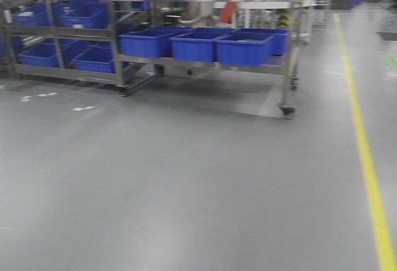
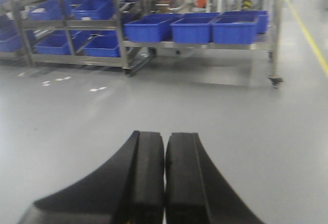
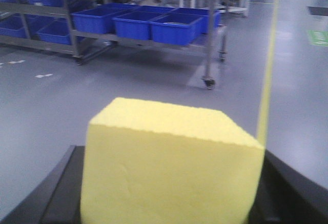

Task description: Place yellow foam block on left shelf second layer

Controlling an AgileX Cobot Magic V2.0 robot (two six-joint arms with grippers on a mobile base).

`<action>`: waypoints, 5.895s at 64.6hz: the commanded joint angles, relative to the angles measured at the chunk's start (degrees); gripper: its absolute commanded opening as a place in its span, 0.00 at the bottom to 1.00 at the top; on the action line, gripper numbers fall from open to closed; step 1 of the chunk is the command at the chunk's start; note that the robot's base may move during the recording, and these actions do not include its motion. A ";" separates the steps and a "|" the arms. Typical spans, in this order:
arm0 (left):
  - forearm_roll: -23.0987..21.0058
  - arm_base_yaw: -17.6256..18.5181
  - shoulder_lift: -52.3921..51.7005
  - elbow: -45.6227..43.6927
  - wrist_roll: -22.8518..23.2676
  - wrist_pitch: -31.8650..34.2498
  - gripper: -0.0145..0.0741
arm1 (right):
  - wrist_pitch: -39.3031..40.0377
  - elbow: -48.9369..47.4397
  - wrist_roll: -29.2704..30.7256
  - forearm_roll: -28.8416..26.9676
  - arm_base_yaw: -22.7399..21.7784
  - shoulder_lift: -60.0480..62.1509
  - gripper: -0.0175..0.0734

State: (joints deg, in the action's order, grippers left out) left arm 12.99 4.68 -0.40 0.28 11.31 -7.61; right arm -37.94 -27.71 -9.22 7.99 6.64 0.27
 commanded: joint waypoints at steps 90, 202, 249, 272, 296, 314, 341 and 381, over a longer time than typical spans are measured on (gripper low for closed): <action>-0.18 0.15 -0.76 1.48 0.22 4.94 0.32 | 4.90 -1.50 0.58 0.77 -0.26 -1.38 0.54; -0.18 0.15 -0.76 1.48 0.22 4.94 0.32 | 4.79 -1.50 0.58 0.77 -0.26 -1.38 0.54; -0.18 0.15 -0.76 1.48 0.22 4.94 0.32 | 4.79 -1.50 0.58 0.77 -0.26 -1.38 0.54; -0.18 0.15 -0.76 1.48 0.22 4.94 0.32 | 4.79 -1.50 0.58 0.77 -0.26 -1.38 0.54; -0.18 0.15 -0.76 1.48 0.22 4.94 0.32 | 4.79 -1.50 0.58 0.77 -0.26 -1.38 0.54; -0.18 0.15 -0.76 1.48 0.22 4.94 0.32 | 4.79 -1.50 0.58 0.77 -0.26 -1.38 0.54; -0.18 0.15 -0.76 1.48 0.22 4.94 0.32 | 4.79 -1.50 0.58 0.77 -0.26 -1.38 0.54; -0.18 0.15 -0.76 1.48 0.22 4.94 0.32 | 4.79 -1.50 0.58 0.77 -0.26 -1.38 0.54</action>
State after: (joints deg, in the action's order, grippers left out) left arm 12.99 4.68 -0.40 0.28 11.31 -7.61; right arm -38.03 -27.71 -9.22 8.12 6.64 0.27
